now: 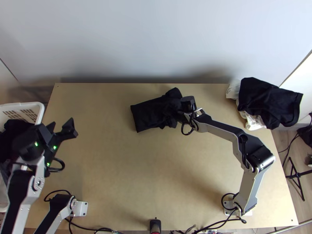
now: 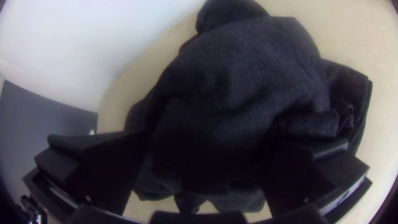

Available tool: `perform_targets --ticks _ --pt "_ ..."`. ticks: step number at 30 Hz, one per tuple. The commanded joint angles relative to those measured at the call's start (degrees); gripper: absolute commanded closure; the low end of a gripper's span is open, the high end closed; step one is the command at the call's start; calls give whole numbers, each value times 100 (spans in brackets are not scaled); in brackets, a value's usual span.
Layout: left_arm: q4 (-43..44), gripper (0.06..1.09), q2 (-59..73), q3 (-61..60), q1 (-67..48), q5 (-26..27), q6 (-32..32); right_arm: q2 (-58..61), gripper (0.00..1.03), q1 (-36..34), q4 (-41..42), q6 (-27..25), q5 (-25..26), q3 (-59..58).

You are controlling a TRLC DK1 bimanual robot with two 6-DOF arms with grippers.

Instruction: Fold the t-shirt

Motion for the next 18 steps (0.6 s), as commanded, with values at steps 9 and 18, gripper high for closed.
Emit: perform_targets --ticks 9,18 --pt "2439 11 -766 -2377 345 70 109 494 5 78 -410 6 21 784" --pt "3749 10 -1610 -3590 363 26 -286 634 5 149 -489 -73 21 1206"
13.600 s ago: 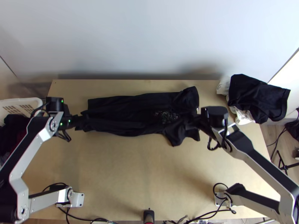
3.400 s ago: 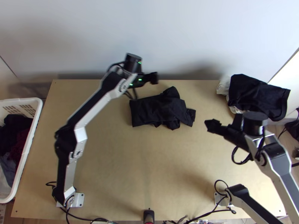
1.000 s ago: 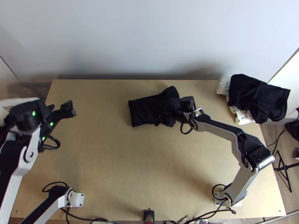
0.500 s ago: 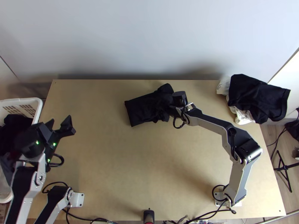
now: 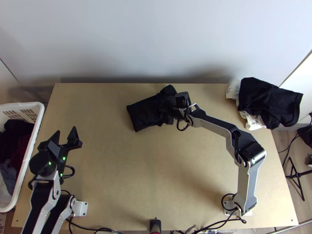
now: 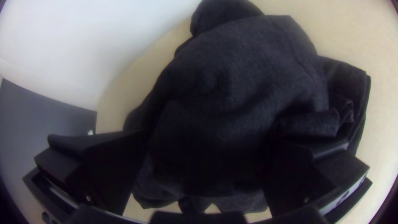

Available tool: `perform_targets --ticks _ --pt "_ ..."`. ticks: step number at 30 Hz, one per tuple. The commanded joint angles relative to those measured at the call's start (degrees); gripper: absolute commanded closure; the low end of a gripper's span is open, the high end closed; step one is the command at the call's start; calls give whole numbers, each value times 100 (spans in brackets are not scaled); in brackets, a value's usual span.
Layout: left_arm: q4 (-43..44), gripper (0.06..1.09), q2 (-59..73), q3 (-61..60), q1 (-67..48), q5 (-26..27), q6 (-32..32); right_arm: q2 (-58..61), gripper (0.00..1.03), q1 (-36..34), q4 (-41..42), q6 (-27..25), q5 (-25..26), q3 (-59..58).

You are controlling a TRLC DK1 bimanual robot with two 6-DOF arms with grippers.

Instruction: Fold the t-shirt

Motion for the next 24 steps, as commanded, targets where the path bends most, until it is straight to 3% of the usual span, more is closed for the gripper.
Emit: perform_targets --ticks 1,9,11,12,15,24 --pt "993 10 -804 -1031 35 -35 -188 116 5 53 -30 -82 1 347" --pt "615 10 -1824 -1216 35 -26 -188 222 5 316 199 -504 141 479" --pt "492 10 -1973 -1225 35 -26 -179 239 15 395 190 -636 150 461" --pt "413 10 -2043 -1225 35 -26 -170 239 28 431 190 -732 168 443" --pt "132 10 -2351 -1234 35 -35 -135 187 100 475 190 -1005 379 435" --pt "-334 10 -2729 -1234 105 -26 128 -490 100 492 242 -1646 519 92"
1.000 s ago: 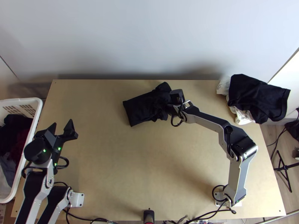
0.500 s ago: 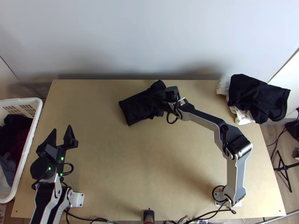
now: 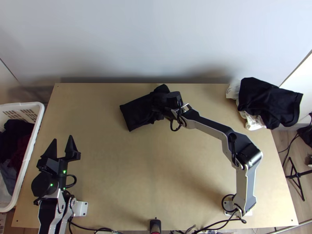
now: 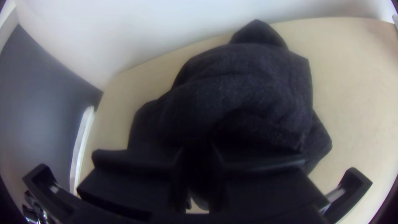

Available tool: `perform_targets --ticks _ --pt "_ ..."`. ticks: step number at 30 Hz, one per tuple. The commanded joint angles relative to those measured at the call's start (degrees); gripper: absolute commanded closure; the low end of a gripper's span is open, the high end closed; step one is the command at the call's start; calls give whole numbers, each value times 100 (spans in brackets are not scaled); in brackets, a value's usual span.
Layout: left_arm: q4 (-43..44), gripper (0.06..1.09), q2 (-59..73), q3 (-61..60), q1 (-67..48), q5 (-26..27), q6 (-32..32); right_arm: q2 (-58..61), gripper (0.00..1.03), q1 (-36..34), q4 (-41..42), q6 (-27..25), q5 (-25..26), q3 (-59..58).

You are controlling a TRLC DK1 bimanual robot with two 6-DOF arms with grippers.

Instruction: Fold the t-shirt

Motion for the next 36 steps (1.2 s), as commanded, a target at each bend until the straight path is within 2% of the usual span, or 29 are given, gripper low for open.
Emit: perform_targets --ticks 1,12,25,33,36 --pt "-258 10 -270 -25 29 20 137 -567 100 -52 90 -383 115 -254" --pt "-899 10 -270 -34 2 28 58 -1833 100 -843 -33 -524 159 -377" --pt "-1515 10 -270 -34 -42 20 225 -2615 100 -2056 -411 -664 203 10" --pt "-1690 10 -270 -34 -42 20 225 -2773 100 -3269 -947 -1367 106 968" --pt "-1734 10 -270 -42 -33 20 216 -2712 100 -3761 -991 -1596 -78 1293"
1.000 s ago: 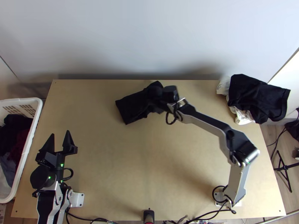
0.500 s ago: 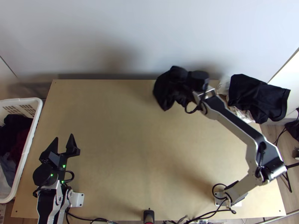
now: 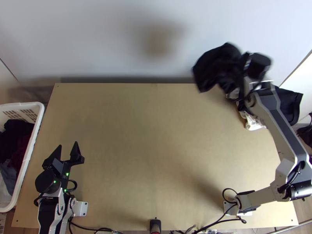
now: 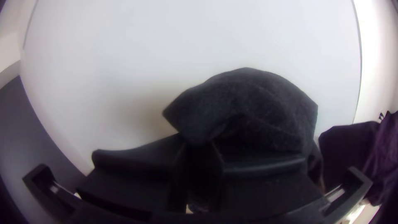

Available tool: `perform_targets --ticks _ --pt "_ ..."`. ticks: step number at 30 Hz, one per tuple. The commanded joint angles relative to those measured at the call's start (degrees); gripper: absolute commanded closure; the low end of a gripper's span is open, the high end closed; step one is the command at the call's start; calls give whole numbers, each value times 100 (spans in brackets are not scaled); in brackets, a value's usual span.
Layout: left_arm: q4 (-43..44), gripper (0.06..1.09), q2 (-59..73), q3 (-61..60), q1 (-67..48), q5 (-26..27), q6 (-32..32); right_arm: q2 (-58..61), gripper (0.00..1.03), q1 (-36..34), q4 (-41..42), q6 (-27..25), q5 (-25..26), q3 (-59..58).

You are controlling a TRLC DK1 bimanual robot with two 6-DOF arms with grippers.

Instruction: Fold the t-shirt

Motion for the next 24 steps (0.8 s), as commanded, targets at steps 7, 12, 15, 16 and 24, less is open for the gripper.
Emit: perform_targets --ticks 7,12,15,16,24 --pt "-189 10 3 -16 2 -7 -4 -1 100 -1799 -218 -1070 -357 910" --pt "-198 10 3 -16 11 -15 -4 104 100 -2308 -165 -1422 -401 1015" --pt "-198 10 3 -16 11 -15 -4 166 100 -2607 -147 -1571 -427 971" --pt "-198 10 3 -16 20 -7 -4 183 100 -2730 -139 -1580 -427 945" --pt "-198 10 3 -16 20 -15 -4 394 100 -3416 143 -1940 -436 347"
